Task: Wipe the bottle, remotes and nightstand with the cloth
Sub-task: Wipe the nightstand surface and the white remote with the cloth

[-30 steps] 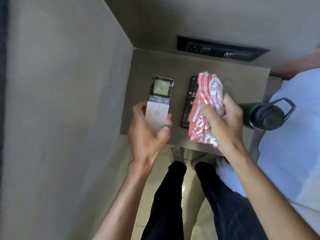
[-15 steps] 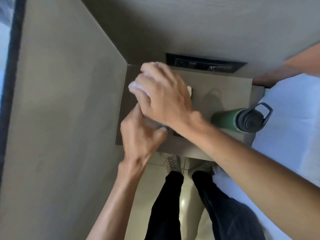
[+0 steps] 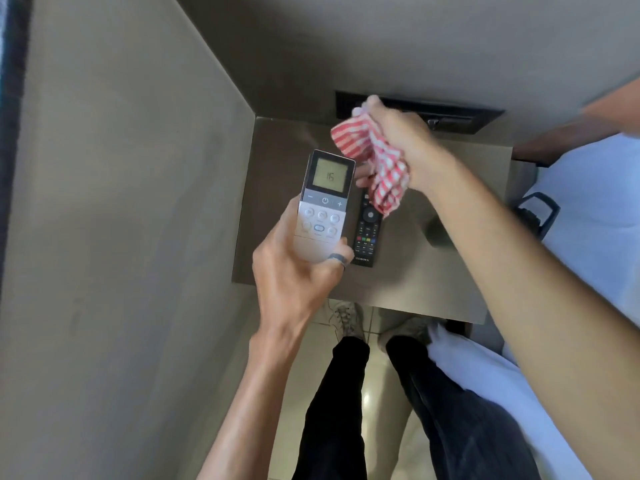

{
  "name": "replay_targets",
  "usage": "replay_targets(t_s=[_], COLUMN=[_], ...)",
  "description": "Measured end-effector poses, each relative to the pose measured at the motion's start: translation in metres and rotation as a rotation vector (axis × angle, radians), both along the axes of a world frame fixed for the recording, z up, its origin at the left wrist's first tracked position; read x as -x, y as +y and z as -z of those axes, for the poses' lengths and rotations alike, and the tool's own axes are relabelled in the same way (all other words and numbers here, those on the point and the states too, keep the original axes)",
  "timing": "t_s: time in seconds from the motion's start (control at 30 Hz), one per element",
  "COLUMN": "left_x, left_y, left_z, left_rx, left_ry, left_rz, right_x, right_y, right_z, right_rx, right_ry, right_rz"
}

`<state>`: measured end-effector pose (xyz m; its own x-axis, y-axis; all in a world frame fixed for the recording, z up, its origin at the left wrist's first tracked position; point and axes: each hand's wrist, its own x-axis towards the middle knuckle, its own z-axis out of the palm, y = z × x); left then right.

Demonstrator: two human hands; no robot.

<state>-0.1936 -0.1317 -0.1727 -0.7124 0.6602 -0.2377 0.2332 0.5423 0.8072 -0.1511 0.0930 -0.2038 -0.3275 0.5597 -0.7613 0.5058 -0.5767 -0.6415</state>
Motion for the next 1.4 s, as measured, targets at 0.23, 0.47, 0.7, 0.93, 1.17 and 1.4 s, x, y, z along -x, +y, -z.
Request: replay_targets(t_s=[0.23,0.47,0.7,0.93,1.17,1.4], left_x=[0.004,0.010,0.028,0.053,0.042,-0.024], left_y=[0.012,-0.002,-0.014,-0.002,0.014,0.041], left_z=[0.012,0.041,0.149,0.245,0.205,0.014], left_rx=[0.057,0.101,0.033,0.201,0.254,0.095], left_ry=[0.080,0.099,0.059,0.175,0.083,-0.431], left_rz=[0.085,0.117,-0.079,-0.066,-0.108,0.275], right_x=[-0.004,0.034,-0.016,-0.071,-0.088,-0.137], right_y=[-0.081,-0.060,-0.030,-0.086,-0.109,-0.105], right_z=[-0.015,0.031,0.084,0.116,0.094,-0.028], right_rx=[-0.550,-0.665,0.664,0.659,0.713,0.708], right_ry=[0.111,-0.189,0.523,0.776,0.799,0.749], right_rz=[-0.195,-0.346,0.458,0.478,0.515,0.435])
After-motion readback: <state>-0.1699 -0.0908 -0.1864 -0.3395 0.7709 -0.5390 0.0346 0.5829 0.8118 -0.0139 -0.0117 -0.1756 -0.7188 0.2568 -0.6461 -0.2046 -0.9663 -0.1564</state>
